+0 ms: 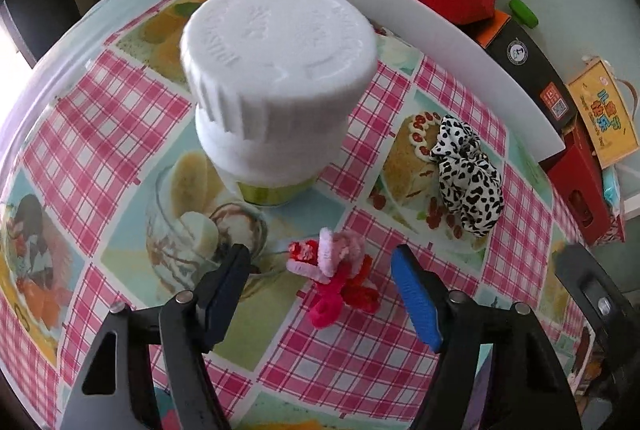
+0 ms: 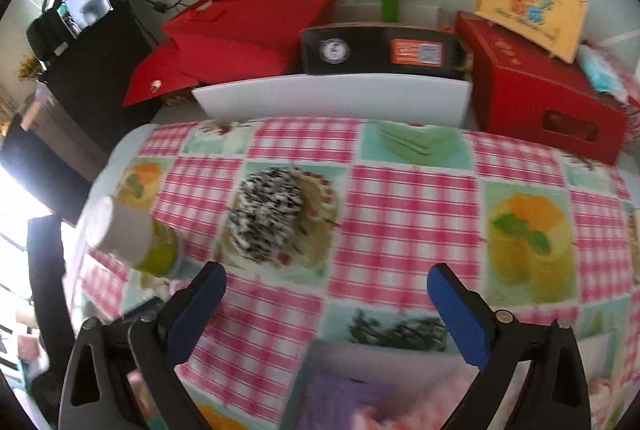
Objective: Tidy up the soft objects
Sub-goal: 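Grasp the pink-and-red hair tie with the left tool while the right grasps the leopard scrunchie, then carry the hair tie and leopard scrunchie into the tray and open both tools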
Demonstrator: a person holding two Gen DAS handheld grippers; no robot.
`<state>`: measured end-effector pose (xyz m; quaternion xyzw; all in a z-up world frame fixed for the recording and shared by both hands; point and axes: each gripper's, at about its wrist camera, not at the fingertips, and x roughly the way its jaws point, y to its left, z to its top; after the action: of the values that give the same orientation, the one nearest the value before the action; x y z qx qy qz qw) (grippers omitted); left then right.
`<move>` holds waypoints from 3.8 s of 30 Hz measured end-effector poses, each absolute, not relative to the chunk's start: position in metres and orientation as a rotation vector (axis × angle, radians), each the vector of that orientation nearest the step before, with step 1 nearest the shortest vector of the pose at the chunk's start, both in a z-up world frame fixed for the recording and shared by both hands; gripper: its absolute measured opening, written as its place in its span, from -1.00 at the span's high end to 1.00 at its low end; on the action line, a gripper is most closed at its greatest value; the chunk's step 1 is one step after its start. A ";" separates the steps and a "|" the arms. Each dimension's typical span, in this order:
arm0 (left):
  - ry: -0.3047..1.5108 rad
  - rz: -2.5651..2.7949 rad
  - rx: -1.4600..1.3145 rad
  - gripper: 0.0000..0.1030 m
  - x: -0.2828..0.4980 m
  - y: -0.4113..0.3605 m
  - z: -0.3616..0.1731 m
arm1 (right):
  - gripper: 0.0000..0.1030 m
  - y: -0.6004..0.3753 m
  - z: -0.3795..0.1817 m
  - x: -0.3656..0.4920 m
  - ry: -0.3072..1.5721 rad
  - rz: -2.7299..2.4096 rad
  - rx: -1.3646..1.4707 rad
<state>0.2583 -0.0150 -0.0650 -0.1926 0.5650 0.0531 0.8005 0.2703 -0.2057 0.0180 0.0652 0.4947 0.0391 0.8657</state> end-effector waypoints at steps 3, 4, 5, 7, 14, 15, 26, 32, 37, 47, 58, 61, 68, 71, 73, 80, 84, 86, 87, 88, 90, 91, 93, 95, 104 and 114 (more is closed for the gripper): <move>1.198 0.110 -0.405 -0.43 0.257 -0.016 -0.061 | -0.80 -0.201 0.011 0.281 1.053 0.097 0.160; 1.199 0.109 -0.405 -0.43 0.256 -0.014 -0.061 | -0.77 -0.199 0.007 0.284 1.062 0.104 0.178; 1.204 0.105 -0.406 -0.43 0.257 -0.015 -0.062 | -0.73 -0.198 0.004 0.287 1.068 0.109 0.191; 1.213 0.111 -0.399 -0.43 0.259 -0.017 -0.066 | -0.70 -0.195 -0.002 0.292 1.083 0.122 0.210; 1.224 0.125 -0.386 -0.37 0.269 -0.026 -0.074 | -0.44 -0.177 -0.018 0.312 1.128 0.155 0.213; 1.222 0.131 -0.380 -0.34 0.270 -0.028 -0.075 | -0.36 -0.176 -0.019 0.315 1.134 0.159 0.218; 1.215 0.174 -0.310 -0.15 0.275 -0.044 -0.078 | 0.02 -0.167 -0.035 0.328 1.183 0.166 0.220; 1.208 0.197 -0.266 0.14 0.275 -0.056 -0.079 | 0.23 -0.171 -0.034 0.326 1.171 0.172 0.246; 1.199 0.164 -0.294 0.28 0.273 -0.055 -0.080 | 0.32 -0.178 -0.030 0.321 1.163 0.168 0.257; 1.185 0.099 -0.345 0.33 0.264 -0.057 -0.071 | 0.45 -0.190 -0.018 0.303 1.139 0.167 0.292; 1.121 0.026 -0.345 0.33 0.241 -0.065 -0.031 | 0.47 -0.203 0.014 0.263 1.067 0.171 0.316; 1.086 0.008 -0.337 0.33 0.229 -0.064 -0.015 | 0.47 -0.207 0.029 0.248 1.028 0.165 0.313; 1.003 -0.051 -0.310 0.33 0.194 -0.060 0.024 | 0.47 -0.220 0.067 0.203 0.927 0.130 0.309; 0.973 -0.081 -0.294 0.33 0.183 -0.065 0.035 | 0.47 -0.228 0.080 0.181 0.890 0.113 0.312; 0.954 -0.103 -0.278 0.33 0.174 -0.069 0.043 | 0.47 -0.235 0.089 0.166 0.867 0.104 0.318; 0.910 -0.196 -0.221 0.33 0.137 -0.086 0.062 | 0.48 -0.264 0.111 0.108 0.782 0.036 0.361; 0.923 -0.243 -0.207 0.33 0.126 -0.096 0.059 | 0.48 -0.280 0.117 0.076 0.750 -0.038 0.363; 0.923 -0.256 -0.200 0.33 0.121 -0.098 0.058 | 0.48 -0.288 0.117 0.063 0.740 -0.070 0.365; 0.922 -0.262 -0.197 0.33 0.119 -0.100 0.058 | 0.48 -0.293 0.118 0.056 0.736 -0.086 0.368; 0.922 -0.271 -0.194 0.33 0.117 -0.101 0.058 | 0.48 -0.298 0.119 0.050 0.733 -0.106 0.370; 0.926 -0.292 -0.187 0.33 0.111 -0.104 0.057 | 0.48 -0.306 0.119 0.039 0.730 -0.140 0.372; 0.929 -0.299 -0.183 0.33 0.109 -0.105 0.056 | 0.48 -0.310 0.118 0.035 0.730 -0.153 0.372; 0.937 -0.318 -0.171 0.33 0.103 -0.110 0.054 | 0.48 -0.318 0.115 0.027 0.739 -0.182 0.369; 0.945 -0.333 -0.158 0.32 0.099 -0.115 0.051 | 0.48 -0.324 0.111 0.019 0.749 -0.206 0.363; 1.014 -0.394 -0.090 0.32 0.082 -0.141 0.026 | 0.48 -0.340 0.078 -0.001 0.842 -0.275 0.356; 1.122 -0.403 -0.041 0.30 0.066 -0.151 -0.015 | 0.47 -0.343 0.031 -0.008 0.995 -0.312 0.335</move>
<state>0.0665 -0.1511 -0.0148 -0.0195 0.5285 -0.1898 0.8272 -0.0076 -0.3429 0.0315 0.1593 0.4730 -0.1483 0.8537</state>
